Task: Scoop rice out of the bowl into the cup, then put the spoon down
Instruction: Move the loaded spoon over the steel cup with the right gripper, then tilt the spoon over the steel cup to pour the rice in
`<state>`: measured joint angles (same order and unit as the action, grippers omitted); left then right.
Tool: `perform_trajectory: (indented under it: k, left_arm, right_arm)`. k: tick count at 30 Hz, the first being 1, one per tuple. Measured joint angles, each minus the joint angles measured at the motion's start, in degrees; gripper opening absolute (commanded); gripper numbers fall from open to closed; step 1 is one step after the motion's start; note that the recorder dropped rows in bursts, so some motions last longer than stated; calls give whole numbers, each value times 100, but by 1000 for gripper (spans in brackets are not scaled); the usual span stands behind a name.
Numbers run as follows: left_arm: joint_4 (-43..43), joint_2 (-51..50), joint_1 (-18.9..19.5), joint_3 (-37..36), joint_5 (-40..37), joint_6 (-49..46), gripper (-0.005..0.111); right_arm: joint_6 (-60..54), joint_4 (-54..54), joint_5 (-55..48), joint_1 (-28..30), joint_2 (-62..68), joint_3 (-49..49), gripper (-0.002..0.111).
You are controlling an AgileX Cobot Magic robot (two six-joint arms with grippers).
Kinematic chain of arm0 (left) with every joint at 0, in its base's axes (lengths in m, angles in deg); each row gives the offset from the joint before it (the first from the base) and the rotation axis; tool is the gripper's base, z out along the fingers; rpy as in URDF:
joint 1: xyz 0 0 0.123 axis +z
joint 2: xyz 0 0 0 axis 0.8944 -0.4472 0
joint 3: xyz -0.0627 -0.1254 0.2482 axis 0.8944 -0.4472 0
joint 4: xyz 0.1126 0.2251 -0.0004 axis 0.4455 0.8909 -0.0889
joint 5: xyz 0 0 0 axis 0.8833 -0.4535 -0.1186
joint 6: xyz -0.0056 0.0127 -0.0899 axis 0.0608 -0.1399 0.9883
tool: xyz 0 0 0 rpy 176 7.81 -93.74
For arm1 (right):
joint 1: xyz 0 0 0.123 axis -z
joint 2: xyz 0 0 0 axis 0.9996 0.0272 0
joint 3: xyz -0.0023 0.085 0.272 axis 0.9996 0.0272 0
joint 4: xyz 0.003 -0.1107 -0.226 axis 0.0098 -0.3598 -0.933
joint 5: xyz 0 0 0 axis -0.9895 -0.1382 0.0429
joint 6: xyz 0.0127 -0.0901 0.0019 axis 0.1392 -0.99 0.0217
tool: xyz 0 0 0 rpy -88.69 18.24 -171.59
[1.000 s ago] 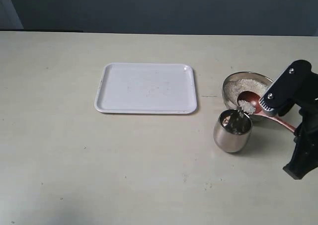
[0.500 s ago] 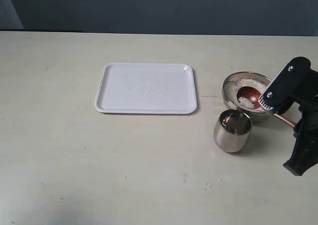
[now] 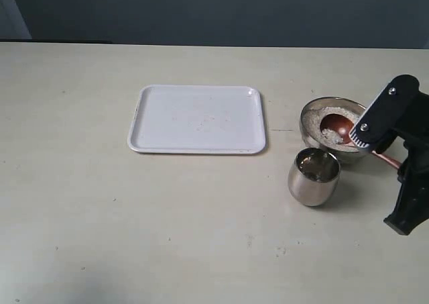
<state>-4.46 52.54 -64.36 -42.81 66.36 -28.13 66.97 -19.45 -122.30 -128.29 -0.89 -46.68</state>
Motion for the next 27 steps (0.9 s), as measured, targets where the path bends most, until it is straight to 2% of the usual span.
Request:
perform_trajectory:
  k: [27]
  left_arm:
    - [0,0,0,0,0,0,0]
  right_arm:
    - [0,-500,334,-23,0,302,-1]
